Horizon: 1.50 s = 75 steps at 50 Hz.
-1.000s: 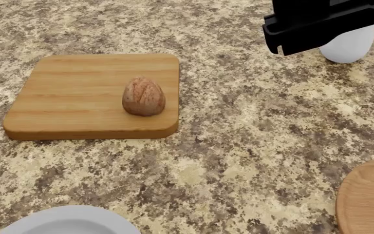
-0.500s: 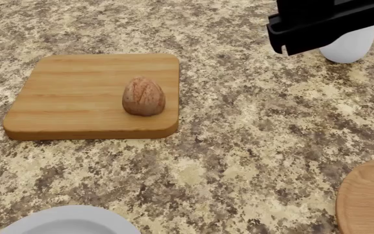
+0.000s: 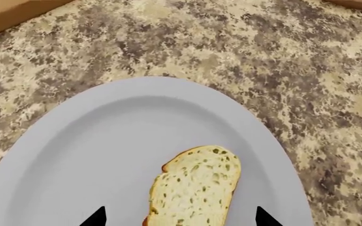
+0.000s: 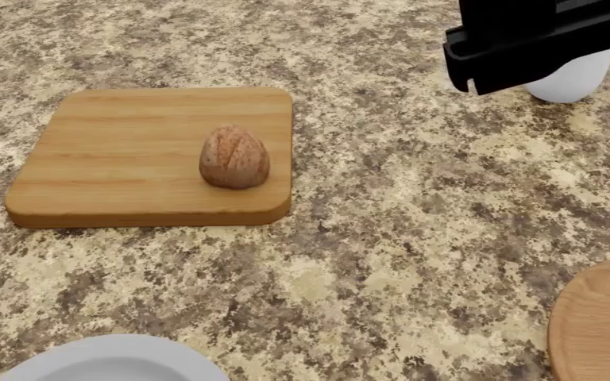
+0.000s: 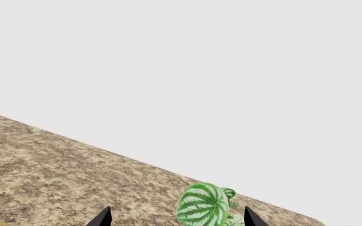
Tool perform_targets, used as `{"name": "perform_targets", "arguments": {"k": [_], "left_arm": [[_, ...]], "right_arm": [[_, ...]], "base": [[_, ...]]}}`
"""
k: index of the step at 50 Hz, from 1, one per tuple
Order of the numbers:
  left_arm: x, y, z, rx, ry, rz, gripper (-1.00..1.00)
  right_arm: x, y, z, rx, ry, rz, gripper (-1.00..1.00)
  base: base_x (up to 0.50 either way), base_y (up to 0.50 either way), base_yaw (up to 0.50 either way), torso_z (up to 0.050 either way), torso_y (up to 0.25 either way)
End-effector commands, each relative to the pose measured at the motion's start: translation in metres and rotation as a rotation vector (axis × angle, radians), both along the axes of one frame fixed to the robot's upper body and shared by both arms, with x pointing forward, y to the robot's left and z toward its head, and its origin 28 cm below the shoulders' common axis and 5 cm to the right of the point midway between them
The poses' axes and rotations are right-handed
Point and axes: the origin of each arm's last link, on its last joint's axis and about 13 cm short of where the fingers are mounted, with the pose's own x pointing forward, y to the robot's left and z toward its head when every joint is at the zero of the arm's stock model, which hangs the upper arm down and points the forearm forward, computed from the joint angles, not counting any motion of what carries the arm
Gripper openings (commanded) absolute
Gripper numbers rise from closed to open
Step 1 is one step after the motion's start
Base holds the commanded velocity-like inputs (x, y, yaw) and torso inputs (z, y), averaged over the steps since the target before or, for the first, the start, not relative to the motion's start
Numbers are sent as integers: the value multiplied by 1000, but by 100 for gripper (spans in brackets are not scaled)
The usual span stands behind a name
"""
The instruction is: Place all breads on the cutting board.
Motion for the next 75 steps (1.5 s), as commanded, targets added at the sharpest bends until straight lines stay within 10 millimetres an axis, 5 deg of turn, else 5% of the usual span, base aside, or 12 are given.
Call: {"name": "perform_targets", "arguments": {"k": [1, 52, 53, 63, 75], "left_arm": [[-4, 1, -11, -12, 40, 15, 100], [-3, 1, -42, -34, 106, 51, 100], [-2, 1, -42, -34, 107, 52, -100], [-4, 1, -40, -44, 99, 52, -100], [-4, 5, -13, -61, -9, 67, -100]], "right_arm": [[0, 0, -1, 1, 1, -1, 100], [-2, -1, -4, 3, 4, -11, 100], [-3, -2, -3, 2, 4, -11, 100], [-6, -2, 0, 2, -3, -7, 100], [-10, -1, 9, -2, -25, -8, 100]], "base": [[0, 0, 0, 0, 0], [1, 0, 0, 0, 0], [14, 0, -3, 0, 0], [1, -1, -1, -2, 0], [0, 0, 0, 0, 0]]}}
